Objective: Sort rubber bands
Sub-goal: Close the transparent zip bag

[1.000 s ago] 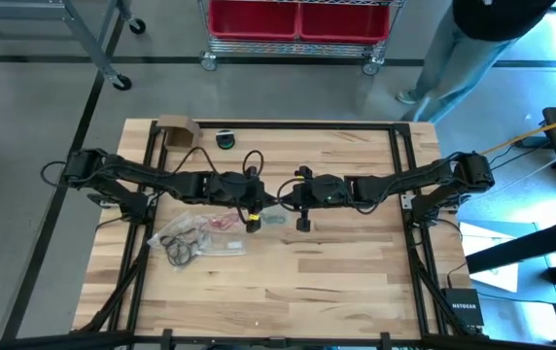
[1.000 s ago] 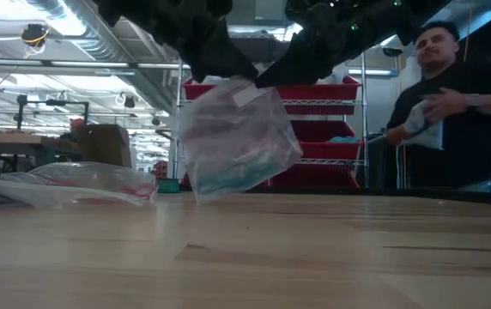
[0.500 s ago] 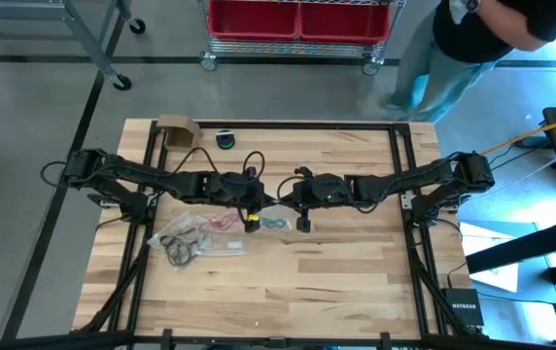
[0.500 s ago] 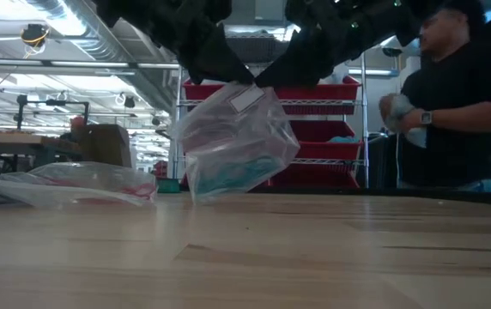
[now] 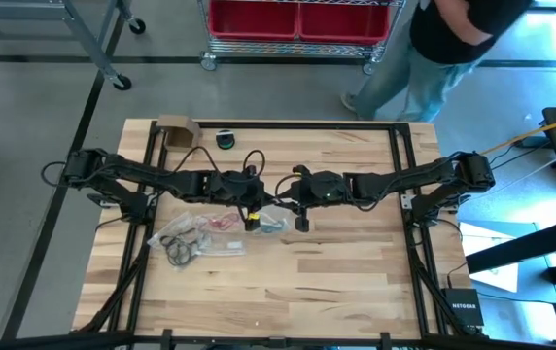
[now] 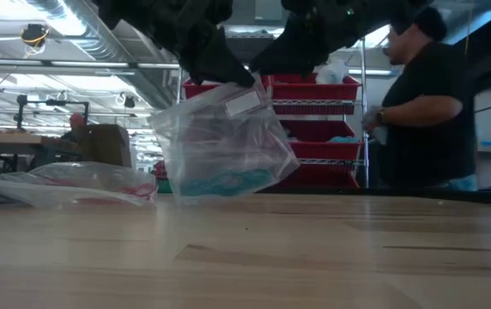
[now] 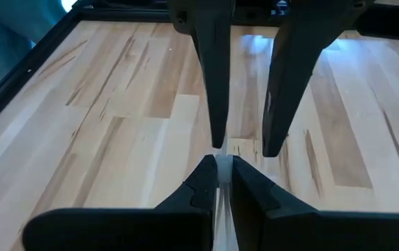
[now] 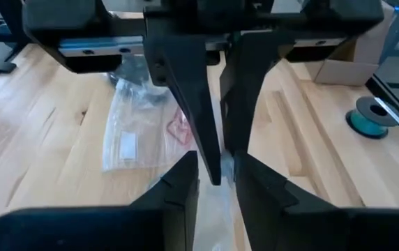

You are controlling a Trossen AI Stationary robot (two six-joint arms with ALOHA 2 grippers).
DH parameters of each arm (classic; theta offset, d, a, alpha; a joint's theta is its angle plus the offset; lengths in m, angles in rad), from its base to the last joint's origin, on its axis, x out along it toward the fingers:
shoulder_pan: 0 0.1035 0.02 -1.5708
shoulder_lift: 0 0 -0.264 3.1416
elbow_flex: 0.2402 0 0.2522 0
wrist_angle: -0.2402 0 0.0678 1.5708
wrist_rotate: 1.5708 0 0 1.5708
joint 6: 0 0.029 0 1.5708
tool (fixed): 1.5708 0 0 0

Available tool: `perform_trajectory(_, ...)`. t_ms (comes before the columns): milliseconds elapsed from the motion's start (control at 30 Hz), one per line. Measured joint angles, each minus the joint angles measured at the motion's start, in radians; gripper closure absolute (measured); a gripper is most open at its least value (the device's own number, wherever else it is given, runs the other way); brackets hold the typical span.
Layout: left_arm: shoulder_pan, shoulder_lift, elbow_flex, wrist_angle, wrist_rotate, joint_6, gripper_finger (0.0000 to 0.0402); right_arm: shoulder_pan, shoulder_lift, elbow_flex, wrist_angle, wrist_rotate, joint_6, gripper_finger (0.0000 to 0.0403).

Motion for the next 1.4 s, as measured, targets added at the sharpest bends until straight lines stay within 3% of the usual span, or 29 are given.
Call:
perform_trajectory(533,0.0,0.0,0.0,0.002,0.0,-0.001,0.0385,0.0,0.001,0.001,-0.042,0.019,-0.001,0.0318)
perform_trajectory(800,-0.001,0.0,0.0,0.002,0.001,-0.002,0.0385,0.0,0.001,0.001,-0.041,0.024,-0.002,0.0397)
perform_trajectory(1033,0.0,0.0,0.0,0.003,-0.007,-0.006,0.0386,0.001,0.001,0.001,-0.043,0.11,-0.016,0.0401)
perform_trajectory(1400,-0.001,-0.002,0.003,-0.073,-0.002,-0.027,0.0375,0.001,0.003,0.0,-0.058,0.124,-0.045,0.0403)
